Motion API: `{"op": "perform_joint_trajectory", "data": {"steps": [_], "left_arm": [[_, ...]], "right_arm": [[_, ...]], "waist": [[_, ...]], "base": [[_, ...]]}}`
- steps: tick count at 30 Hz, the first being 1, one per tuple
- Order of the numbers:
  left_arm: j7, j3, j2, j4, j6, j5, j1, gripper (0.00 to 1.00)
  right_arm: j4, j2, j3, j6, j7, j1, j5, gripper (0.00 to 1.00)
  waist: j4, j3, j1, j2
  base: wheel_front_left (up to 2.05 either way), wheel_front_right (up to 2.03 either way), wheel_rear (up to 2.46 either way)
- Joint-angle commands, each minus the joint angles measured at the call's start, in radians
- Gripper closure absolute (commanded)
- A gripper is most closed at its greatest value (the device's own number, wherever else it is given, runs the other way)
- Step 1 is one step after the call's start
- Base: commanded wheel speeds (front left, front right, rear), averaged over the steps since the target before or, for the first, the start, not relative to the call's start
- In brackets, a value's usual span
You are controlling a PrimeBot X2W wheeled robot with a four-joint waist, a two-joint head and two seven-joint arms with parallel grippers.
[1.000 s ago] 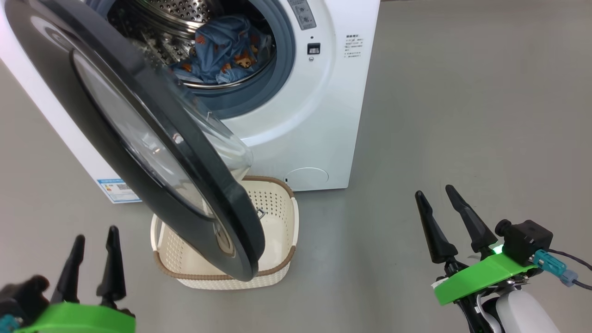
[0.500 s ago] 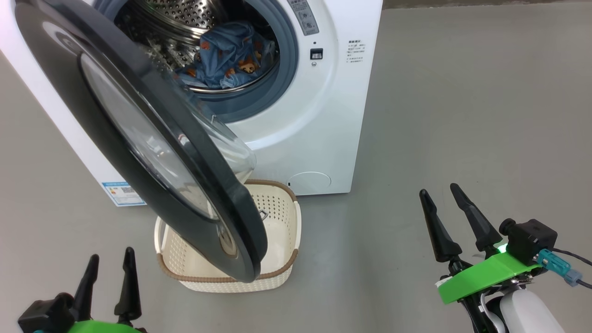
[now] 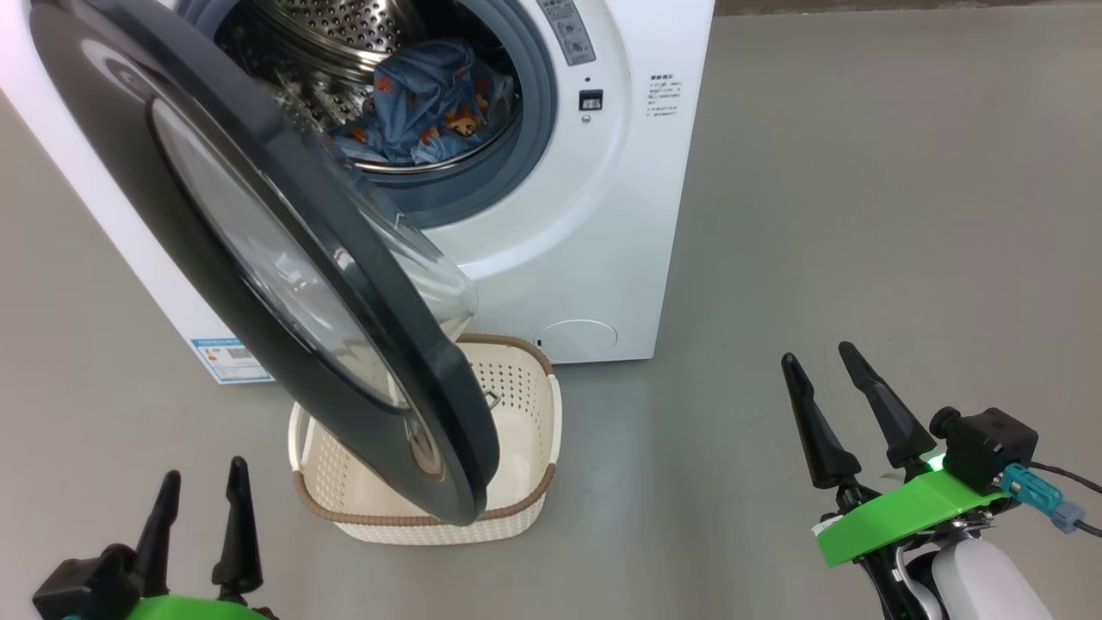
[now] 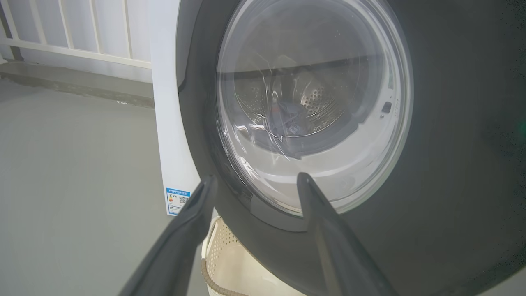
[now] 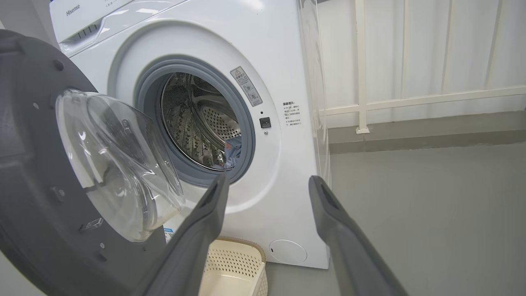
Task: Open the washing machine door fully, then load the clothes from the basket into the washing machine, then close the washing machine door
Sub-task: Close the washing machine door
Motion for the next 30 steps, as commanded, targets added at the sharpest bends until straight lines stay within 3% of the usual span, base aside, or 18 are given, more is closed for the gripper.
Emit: {"op": "perform_joint_trajectory", "data": {"steps": [1, 17, 18, 19, 22, 23, 30], "left_arm": [[-0.012, 0.038, 0.012, -0.03, -0.001, 0.015, -0.019, 0.0], [-0.012, 0.031, 0.009, -0.028, -0.002, 0.013, -0.021, 0.0], [-0.012, 0.028, 0.009, -0.028, -0.002, 0.011, -0.021, 0.0], [-0.012, 0.026, 0.008, -0.028, -0.002, 0.009, -0.022, 0.0], [-0.012, 0.027, 0.006, -0.027, -0.003, 0.003, -0.022, 0.0], [-0.012, 0.026, 0.006, -0.026, -0.003, 0.002, -0.023, 0.0], [-0.012, 0.026, 0.0, -0.022, -0.003, 0.0, -0.025, 0.0]], "right_arm": [[-0.023, -0.009, 0.024, 0.002, -0.005, -0.003, -0.006, 0.0], [-0.025, -0.012, 0.027, 0.002, -0.005, -0.004, -0.006, 0.0], [-0.026, -0.012, 0.026, 0.002, -0.005, -0.005, -0.007, 0.04], [-0.027, -0.012, 0.027, 0.002, -0.005, -0.006, -0.008, 0.19], [-0.031, -0.012, 0.033, 0.002, -0.005, -0.02, -0.015, 0.73], [-0.034, -0.01, 0.035, 0.002, -0.005, -0.026, -0.017, 1.0], [-0.081, -0.002, 0.056, 0.002, -0.005, -0.069, -0.03, 1.0]], "waist": [[0.001, -0.001, 0.0, 0.0], [0.024, -0.002, 0.0, 0.0], [0.031, -0.002, 0.0, 0.0], [0.037, -0.002, 0.0, 0.0], [0.06, 0.002, 0.0, 0.0], [0.069, 0.002, 0.0, 0.0], [0.134, -0.004, 0.0, 0.0]], "base": [[0.0, 0.0, 0.0], [0.0, 0.0, 0.0], [0.0, 0.0, 0.0], [0.0, 0.0, 0.0], [0.0, 0.0, 0.0], [0.0, 0.0, 0.0], [0.0, 0.0, 0.0]]}}
